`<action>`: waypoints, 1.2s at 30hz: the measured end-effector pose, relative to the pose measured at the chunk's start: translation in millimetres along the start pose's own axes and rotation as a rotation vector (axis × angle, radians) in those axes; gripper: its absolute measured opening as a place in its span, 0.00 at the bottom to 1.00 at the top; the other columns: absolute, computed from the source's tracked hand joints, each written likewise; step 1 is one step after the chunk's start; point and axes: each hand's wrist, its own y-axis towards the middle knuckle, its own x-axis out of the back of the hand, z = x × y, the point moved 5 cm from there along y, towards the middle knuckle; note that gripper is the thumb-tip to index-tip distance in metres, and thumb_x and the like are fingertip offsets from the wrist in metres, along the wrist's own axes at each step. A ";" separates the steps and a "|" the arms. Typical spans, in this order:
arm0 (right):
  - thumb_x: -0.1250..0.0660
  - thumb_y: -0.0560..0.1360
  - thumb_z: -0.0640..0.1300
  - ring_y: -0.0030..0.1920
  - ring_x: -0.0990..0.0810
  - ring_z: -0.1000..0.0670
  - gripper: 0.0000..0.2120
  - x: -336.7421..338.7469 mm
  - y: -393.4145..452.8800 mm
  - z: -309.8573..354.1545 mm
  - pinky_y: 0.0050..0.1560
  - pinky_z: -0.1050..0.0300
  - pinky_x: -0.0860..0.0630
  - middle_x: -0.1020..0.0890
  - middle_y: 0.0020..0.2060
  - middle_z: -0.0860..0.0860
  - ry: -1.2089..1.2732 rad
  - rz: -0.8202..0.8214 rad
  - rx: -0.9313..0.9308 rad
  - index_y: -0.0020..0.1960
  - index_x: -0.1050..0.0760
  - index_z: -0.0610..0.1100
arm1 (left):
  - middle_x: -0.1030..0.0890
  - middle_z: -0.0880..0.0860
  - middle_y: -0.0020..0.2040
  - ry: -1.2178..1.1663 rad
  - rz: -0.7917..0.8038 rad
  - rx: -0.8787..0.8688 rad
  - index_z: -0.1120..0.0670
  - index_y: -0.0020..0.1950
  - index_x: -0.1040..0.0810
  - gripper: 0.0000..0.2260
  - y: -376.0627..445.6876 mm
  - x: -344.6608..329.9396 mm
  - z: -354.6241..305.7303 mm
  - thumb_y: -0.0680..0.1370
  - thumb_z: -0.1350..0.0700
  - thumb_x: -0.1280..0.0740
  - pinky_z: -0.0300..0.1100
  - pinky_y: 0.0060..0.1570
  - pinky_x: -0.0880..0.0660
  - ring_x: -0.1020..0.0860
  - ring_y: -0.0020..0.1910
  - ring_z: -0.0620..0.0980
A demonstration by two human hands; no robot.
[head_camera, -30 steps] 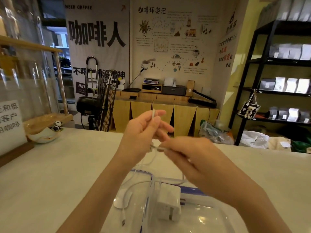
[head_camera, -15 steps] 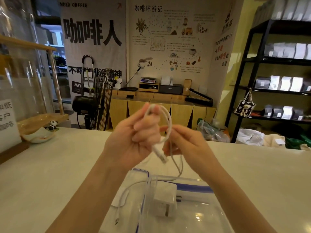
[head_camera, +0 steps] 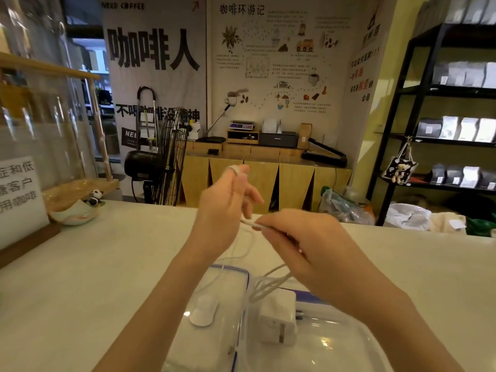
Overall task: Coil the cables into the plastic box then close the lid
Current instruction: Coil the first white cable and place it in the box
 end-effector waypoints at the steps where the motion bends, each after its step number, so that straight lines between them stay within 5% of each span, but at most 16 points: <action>1: 0.45 0.75 0.51 0.32 0.33 0.68 0.15 4.3 0.5 -3.1 0.33 0.75 0.35 0.25 0.34 0.60 -0.028 -0.040 0.019 0.50 0.21 0.48 | 0.24 0.48 0.31 0.055 0.074 0.004 0.48 0.49 0.28 0.10 -1.5 -6.5 -0.1 0.79 0.56 0.48 0.30 0.27 0.30 0.28 0.25 0.40; 5: 0.40 0.72 0.50 0.33 0.24 0.60 0.11 26.6 -0.9 -26.2 0.32 0.65 0.25 0.23 0.33 0.60 0.085 -0.222 0.046 0.49 0.21 0.49 | 0.30 0.47 0.21 -0.174 0.452 0.173 0.47 0.32 0.22 0.17 -10.9 -23.1 -4.4 0.77 0.50 0.45 0.35 0.22 0.35 0.35 0.19 0.42; 9: 0.31 0.69 0.44 0.38 0.19 0.44 0.07 32.4 -1.1 -42.4 0.38 0.45 0.22 0.17 0.35 0.47 0.533 -0.381 -0.032 0.46 0.19 0.44 | 0.35 0.43 0.18 -0.613 0.683 0.340 0.57 0.35 0.23 0.19 -18.1 -31.6 -15.5 0.77 0.48 0.47 0.33 0.18 0.45 0.40 0.16 0.40; 13: 0.33 0.69 0.43 0.25 0.27 0.56 0.08 14.1 1.8 -44.4 0.25 0.65 0.30 0.20 0.27 0.52 0.997 -0.323 -0.218 0.44 0.18 0.42 | 0.41 0.45 0.18 -0.997 0.705 0.382 0.57 0.34 0.24 0.19 -20.5 -35.4 -20.2 0.75 0.47 0.46 0.34 0.18 0.46 0.43 0.16 0.42; 17: 0.35 0.67 0.46 0.20 0.34 0.57 0.09 -6.3 2.1 -51.7 0.21 0.68 0.35 0.26 0.21 0.52 1.372 -0.201 -0.481 0.41 0.18 0.44 | 0.39 0.49 0.24 -1.528 0.736 0.459 0.63 0.44 0.27 0.14 -19.8 -43.8 -26.3 0.79 0.53 0.45 0.36 0.23 0.41 0.41 0.20 0.45; 23: 0.35 0.66 0.46 0.17 0.33 0.59 0.07 -32.7 -3.4 -43.5 0.16 0.70 0.36 0.28 0.20 0.53 1.699 0.155 -0.709 0.34 0.22 0.43 | 0.30 0.55 0.22 -1.760 0.466 0.486 0.65 0.47 0.27 0.14 -13.5 -38.8 -18.2 0.78 0.55 0.44 0.36 0.24 0.40 0.39 0.21 0.45; 28: 0.41 0.77 0.42 0.19 0.29 0.55 0.11 -41.1 -8.8 -30.0 0.21 0.64 0.30 0.25 0.22 0.49 1.374 0.317 -0.641 0.46 0.21 0.40 | 0.29 0.50 0.25 -1.639 -0.011 0.415 0.65 0.51 0.27 0.15 -0.1 -12.3 -0.8 0.78 0.55 0.45 0.33 0.23 0.35 0.32 0.21 0.44; 32: 0.45 0.79 0.44 0.22 0.26 0.53 0.12 -48.8 -10.9 -14.7 0.26 0.62 0.26 0.22 0.25 0.49 1.037 0.460 -0.574 0.52 0.24 0.42 | 0.29 0.49 0.27 -1.465 -0.126 0.372 0.65 0.54 0.30 0.18 3.3 -6.9 8.1 0.80 0.53 0.51 0.31 0.22 0.34 0.33 0.21 0.42; 36: 0.43 0.77 0.41 0.21 0.27 0.52 0.11 -42.9 -17.0 -7.4 0.24 0.62 0.27 0.23 0.27 0.46 1.048 0.650 -0.539 0.58 0.29 0.42 | 0.27 0.50 0.30 -1.058 -0.176 0.317 0.62 0.52 0.28 0.16 0.4 -6.7 13.5 0.80 0.53 0.50 0.33 0.25 0.35 0.33 0.23 0.42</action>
